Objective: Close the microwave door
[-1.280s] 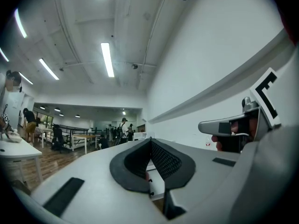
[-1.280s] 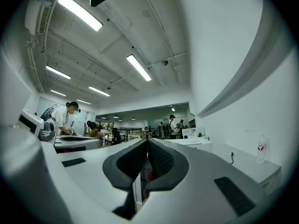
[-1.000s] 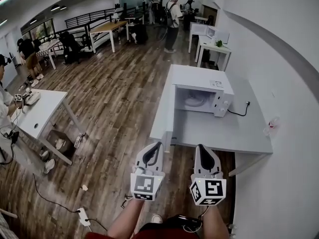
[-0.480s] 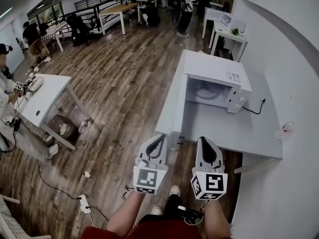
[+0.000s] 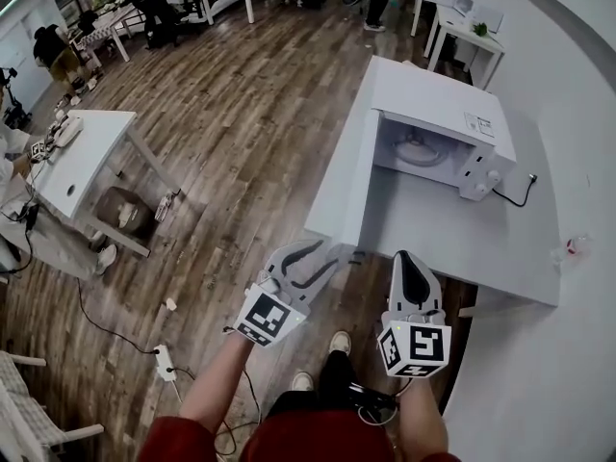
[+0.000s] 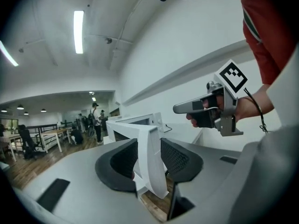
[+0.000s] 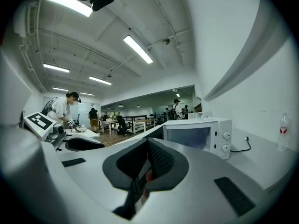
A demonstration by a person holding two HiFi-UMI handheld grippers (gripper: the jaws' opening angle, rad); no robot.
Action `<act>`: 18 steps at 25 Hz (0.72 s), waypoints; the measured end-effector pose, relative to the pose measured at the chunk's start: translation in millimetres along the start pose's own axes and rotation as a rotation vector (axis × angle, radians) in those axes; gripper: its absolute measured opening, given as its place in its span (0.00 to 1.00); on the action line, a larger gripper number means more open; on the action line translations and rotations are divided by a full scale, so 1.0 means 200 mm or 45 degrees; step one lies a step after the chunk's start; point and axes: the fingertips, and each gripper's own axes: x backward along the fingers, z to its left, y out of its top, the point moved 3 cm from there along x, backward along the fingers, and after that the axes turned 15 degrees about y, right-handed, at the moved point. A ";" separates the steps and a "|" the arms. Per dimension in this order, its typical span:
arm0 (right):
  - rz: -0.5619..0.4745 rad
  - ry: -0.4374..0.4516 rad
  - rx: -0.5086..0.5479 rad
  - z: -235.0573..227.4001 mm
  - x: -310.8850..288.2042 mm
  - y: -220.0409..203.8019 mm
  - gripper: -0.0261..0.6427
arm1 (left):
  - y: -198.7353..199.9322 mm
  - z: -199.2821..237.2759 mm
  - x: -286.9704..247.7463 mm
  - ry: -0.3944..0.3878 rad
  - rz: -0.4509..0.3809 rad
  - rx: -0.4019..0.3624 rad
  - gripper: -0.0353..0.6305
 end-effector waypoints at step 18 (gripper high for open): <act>0.072 0.039 -0.045 -0.14 -0.17 -0.13 0.08 | -0.16 0.03 -0.19 -0.365 0.145 -0.099 0.34</act>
